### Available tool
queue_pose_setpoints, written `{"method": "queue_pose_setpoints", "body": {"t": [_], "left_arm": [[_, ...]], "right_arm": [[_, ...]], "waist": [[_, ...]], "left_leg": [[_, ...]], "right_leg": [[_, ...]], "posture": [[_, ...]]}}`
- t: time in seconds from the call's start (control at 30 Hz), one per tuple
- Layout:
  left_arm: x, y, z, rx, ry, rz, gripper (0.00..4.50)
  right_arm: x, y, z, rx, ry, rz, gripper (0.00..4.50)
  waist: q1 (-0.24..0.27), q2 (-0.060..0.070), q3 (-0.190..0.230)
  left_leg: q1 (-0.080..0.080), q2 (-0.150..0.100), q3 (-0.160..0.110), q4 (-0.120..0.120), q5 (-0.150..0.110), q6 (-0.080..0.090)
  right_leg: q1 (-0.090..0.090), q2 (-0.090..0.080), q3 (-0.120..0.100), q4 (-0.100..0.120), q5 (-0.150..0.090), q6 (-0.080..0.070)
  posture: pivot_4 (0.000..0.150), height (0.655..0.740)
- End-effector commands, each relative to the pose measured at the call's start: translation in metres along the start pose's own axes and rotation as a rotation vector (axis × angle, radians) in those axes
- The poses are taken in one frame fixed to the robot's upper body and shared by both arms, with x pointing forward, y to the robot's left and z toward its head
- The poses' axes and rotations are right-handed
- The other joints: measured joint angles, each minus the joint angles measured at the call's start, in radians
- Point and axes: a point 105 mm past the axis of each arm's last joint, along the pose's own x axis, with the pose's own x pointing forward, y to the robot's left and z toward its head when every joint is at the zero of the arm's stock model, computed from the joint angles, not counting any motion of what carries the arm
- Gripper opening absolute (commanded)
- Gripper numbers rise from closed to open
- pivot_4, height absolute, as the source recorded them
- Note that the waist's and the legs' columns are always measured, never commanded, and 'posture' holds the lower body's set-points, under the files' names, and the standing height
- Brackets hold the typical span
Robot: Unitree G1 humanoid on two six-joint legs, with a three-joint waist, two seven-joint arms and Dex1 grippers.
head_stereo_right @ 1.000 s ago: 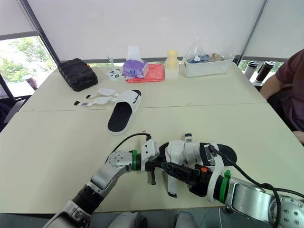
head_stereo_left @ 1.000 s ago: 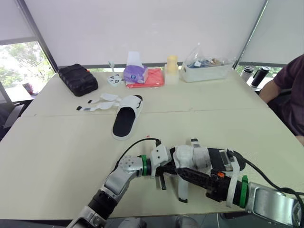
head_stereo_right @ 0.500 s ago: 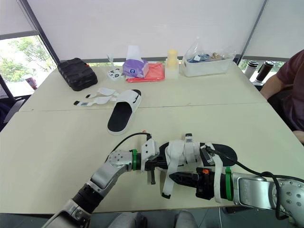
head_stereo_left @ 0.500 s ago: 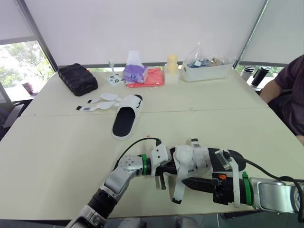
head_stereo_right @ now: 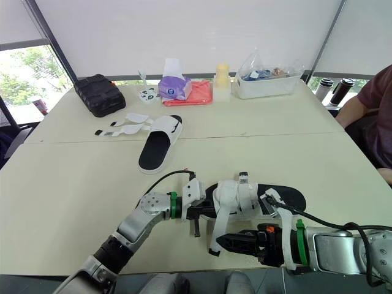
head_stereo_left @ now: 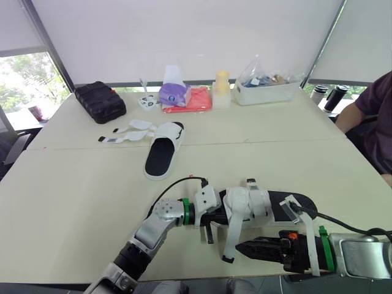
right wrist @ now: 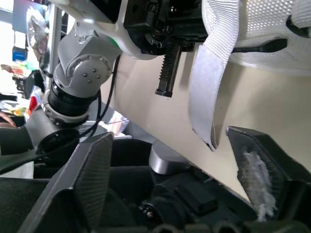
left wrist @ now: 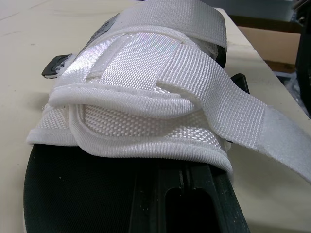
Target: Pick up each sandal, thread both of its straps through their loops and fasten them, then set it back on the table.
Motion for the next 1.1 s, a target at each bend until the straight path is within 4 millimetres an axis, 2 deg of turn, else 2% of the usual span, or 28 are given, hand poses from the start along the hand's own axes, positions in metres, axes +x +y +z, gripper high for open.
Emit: {"method": "queue_pose_setpoints", "body": {"t": [0.03, 0.2, 0.33, 0.43, 0.6, 0.63, 0.73, 0.83, 0.9, 1.0, 1.1], "left_arm": [[-0.007, 0.005, -0.031, -0.068, 0.116, 0.040, 0.00], [-0.008, 0.005, -0.031, -0.068, 0.118, 0.038, 0.00], [-0.008, 0.005, -0.032, -0.068, 0.121, 0.036, 0.00], [-0.008, 0.005, -0.032, -0.067, 0.124, 0.039, 0.00], [-0.010, 0.006, -0.033, -0.073, 0.124, 0.048, 0.00], [-0.010, 0.007, -0.033, -0.073, 0.124, 0.049, 0.00], [-0.010, 0.007, -0.033, -0.073, 0.124, 0.051, 0.00], [-0.010, 0.009, -0.033, -0.073, 0.125, 0.051, 0.00], [-0.010, 0.009, -0.033, -0.073, 0.126, 0.051, 0.00], [-0.010, 0.011, -0.034, -0.072, 0.128, 0.050, 0.00], [-0.009, 0.012, -0.034, -0.067, 0.131, 0.047, 0.00]], "right_arm": [[0.006, 0.001, 0.002, -0.038, -0.017, -0.002, 3.73], [0.020, -0.010, 0.006, -0.099, -0.051, -0.040, 3.73], [0.032, -0.010, 0.009, -0.105, -0.067, -0.017, 3.73], [0.035, -0.011, 0.011, -0.080, -0.085, -0.012, 2.90], [0.033, -0.008, 0.007, -0.062, -0.070, 0.006, 0.34], [0.032, -0.006, 0.007, -0.058, -0.067, 0.019, 0.04], [0.025, 0.006, 0.011, -0.084, -0.063, 0.094, 0.04], [0.002, 0.025, 0.040, -0.163, -0.122, 0.218, 0.04], [-0.012, 0.030, 0.058, -0.222, -0.148, 0.251, 0.04], [-0.020, 0.028, 0.076, -0.305, -0.148, 0.251, 0.04], [-0.014, 0.014, 0.086, -0.375, -0.109, 0.203, 0.04]], "waist": [[0.001, -0.001, 0.001], [0.001, -0.001, 0.001], [0.001, -0.001, 0.001], [0.001, -0.001, 0.001], [0.000, -0.001, 0.001], [0.000, -0.001, 0.001], [0.000, -0.001, 0.001], [-0.001, -0.001, 0.001], [-0.001, -0.001, 0.002], [0.000, -0.002, 0.002], [-0.001, -0.002, 0.002]], "left_leg": [[0.000, 0.000, 0.000, 0.000, 0.000, 0.000], [0.000, 0.000, 0.000, 0.000, 0.000, 0.000], [0.000, 0.000, 0.000, 0.000, 0.000, 0.000], [0.000, 0.000, 0.000, 0.000, 0.000, 0.000], [0.000, 0.000, 0.000, 0.000, 0.000, 0.000], [0.000, 0.000, 0.000, 0.000, 0.000, 0.000], [0.000, 0.000, 0.000, 0.000, 0.000, 0.000], [0.000, 0.000, 0.000, 0.000, 0.000, 0.000], [0.000, 0.000, 0.000, 0.000, 0.000, 0.000], [0.000, 0.000, 0.000, 0.000, 0.000, 0.000], [-0.001, 0.000, 0.000, 0.000, 0.000, 0.000]], "right_leg": [[0.000, 0.000, 0.000, 0.000, 0.000, 0.000], [0.000, 0.000, 0.000, 0.000, 0.000, 0.001], [0.000, 0.000, 0.000, 0.000, 0.000, 0.001], [0.000, 0.000, 0.000, 0.000, 0.001, 0.002], [0.000, 0.000, 0.000, 0.000, 0.001, 0.002], [0.000, 0.000, 0.000, 0.000, 0.001, 0.002], [0.000, 0.000, 0.000, 0.000, 0.001, 0.002], [0.000, 0.000, 0.000, -0.001, 0.001, 0.003], [0.001, 0.000, 0.000, -0.001, -0.001, 0.005], [0.001, 0.000, -0.001, -0.001, -0.002, 0.004], [-0.001, 0.000, -0.001, -0.001, 0.000, 0.000]], "posture": [[0.150, 0.7400], [0.150, 0.7400], [0.150, 0.7400], [0.150, 0.7400], [0.150, 0.7400], [0.150, 0.7400], [0.150, 0.7400], [0.150, 0.7400], [0.150, 0.7400], [0.150, 0.7400], [0.150, 0.7400]]}}
